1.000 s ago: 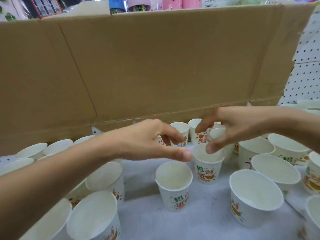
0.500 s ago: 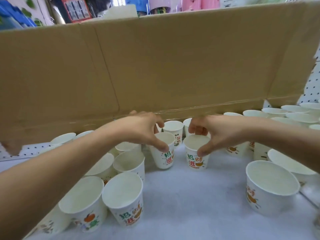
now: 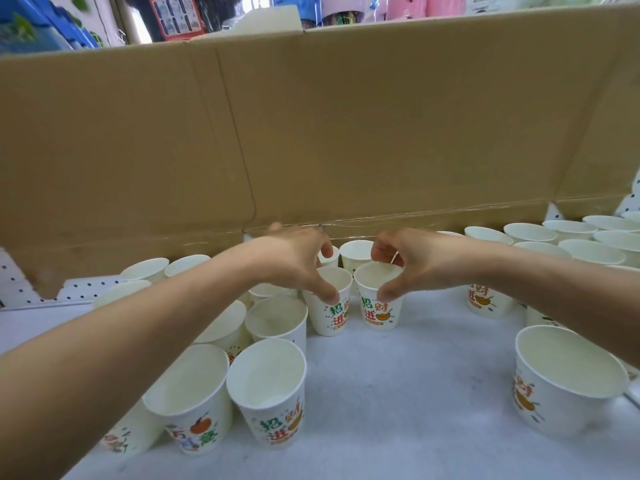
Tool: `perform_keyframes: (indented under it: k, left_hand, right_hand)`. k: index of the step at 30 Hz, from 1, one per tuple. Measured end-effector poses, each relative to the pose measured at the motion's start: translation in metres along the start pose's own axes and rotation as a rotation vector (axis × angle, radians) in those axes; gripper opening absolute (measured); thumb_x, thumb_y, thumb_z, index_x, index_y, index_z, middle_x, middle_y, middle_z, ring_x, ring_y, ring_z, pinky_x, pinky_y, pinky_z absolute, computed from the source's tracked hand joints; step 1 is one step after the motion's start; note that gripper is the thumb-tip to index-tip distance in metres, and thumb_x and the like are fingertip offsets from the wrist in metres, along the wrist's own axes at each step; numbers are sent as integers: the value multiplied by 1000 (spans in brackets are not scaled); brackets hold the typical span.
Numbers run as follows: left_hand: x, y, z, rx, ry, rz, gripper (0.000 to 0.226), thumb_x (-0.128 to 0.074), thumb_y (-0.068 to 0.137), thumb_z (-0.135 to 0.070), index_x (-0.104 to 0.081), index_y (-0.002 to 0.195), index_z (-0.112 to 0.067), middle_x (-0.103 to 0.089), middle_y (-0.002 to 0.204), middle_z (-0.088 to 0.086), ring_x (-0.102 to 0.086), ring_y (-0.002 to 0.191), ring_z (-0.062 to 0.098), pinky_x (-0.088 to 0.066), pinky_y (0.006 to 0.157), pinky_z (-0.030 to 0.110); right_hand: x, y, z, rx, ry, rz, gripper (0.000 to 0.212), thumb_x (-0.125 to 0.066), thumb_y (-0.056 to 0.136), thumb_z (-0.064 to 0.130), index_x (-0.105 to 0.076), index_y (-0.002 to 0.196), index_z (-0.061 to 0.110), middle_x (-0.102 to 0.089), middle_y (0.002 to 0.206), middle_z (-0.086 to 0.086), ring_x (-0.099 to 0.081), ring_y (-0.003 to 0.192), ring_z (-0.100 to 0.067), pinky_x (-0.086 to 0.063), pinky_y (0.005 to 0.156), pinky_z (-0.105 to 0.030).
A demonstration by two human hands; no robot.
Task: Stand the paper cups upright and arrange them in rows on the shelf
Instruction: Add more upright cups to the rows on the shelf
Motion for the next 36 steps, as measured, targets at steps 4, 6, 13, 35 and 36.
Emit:
perform_keyframes:
  k: [4, 6, 13, 35, 36]
  left_hand:
    - [-1, -5, 3, -23, -88, 41, 77, -82, 64, -50, -46, 129, -33, -62, 116, -16, -56, 107, 11, -37, 103, 37]
    - [3, -8, 3, -42, -87, 10, 75, -81, 61, -55, -47, 126, -37, -59, 116, -20, -54, 106, 8, -34, 103, 37]
    - [9, -16, 9, 47, -16, -127, 69, -60, 59, -83, -58, 108, -33, -62, 102, -16, -52, 100, 10, -29, 97, 38]
    - [-1, -20, 1, -73, -94, -108, 19, -75, 75, -42, -72, 92, -33, -63, 84, -22, -53, 91, -1, -23, 88, 33]
    - [0, -20, 2, -72, -95, -121, 22, -75, 74, -46, -71, 92, -34, -64, 88, -22, -53, 92, -1, -24, 89, 34]
  right_hand:
    - [0, -1, -3, -21, 16, 9, 52, -80, 70, 41, -53, 112, 26, -61, 110, 9, -59, 95, -13, -53, 80, -33]
    - [0, -4, -5, -33, 20, 7, 55, -79, 70, 45, -52, 114, 27, -60, 113, 11, -59, 95, -11, -50, 74, -25]
    - [2, -6, -10, -110, 28, -64, 58, -74, 67, 61, -52, 108, 26, -61, 99, 10, -59, 88, -9, -52, 79, -33]
    - [8, -4, -8, -49, 132, -96, 56, -75, 72, 51, -53, 118, 27, -58, 111, 14, -58, 99, -7, -47, 74, -22]
    - [21, -7, -12, -42, 151, -135, 53, -75, 74, 51, -54, 116, 27, -59, 110, 13, -59, 98, -7, -47, 73, -22]
Point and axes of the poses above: each hand's wrist, its own y-axis towards the middle knuckle, its own x-axis out of the back of the hand, z = x × y, the point moved 9 cm from there along y, towards the middle knuckle
